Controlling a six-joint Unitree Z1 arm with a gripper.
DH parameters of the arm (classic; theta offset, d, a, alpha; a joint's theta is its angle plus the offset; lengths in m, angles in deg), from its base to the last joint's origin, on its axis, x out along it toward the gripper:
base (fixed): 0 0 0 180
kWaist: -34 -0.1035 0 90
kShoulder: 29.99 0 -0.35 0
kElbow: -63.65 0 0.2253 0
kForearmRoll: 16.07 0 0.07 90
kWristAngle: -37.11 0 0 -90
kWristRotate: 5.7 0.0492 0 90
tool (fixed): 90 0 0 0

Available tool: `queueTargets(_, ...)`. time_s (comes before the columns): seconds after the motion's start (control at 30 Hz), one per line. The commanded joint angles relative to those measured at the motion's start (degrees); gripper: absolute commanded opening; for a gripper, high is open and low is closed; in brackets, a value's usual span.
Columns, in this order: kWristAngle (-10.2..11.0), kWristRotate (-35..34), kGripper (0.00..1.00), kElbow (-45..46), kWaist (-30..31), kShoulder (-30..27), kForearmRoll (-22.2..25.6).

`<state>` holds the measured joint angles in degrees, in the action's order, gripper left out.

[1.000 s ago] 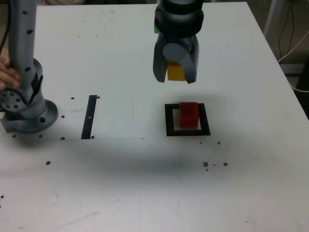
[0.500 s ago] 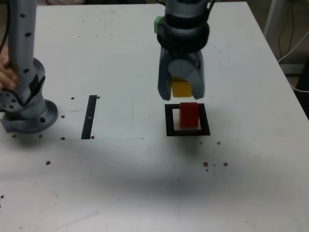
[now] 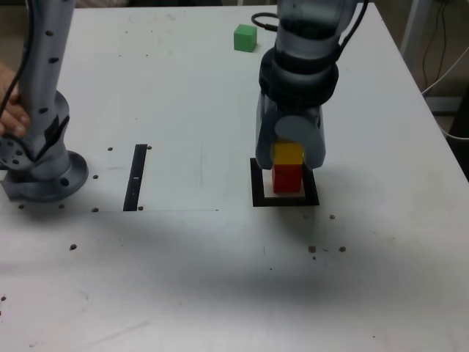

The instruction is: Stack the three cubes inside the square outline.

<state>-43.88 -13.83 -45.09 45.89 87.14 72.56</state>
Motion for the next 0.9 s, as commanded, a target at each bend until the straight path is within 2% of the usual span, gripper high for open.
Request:
queueTargets(0.0,0.2,-0.1,0.35,-0.2,0.1,0.5,0.0)
queueTargets(0.87,-0.3,-0.8,0.36,1.0,0.1,1.3,-0.6)
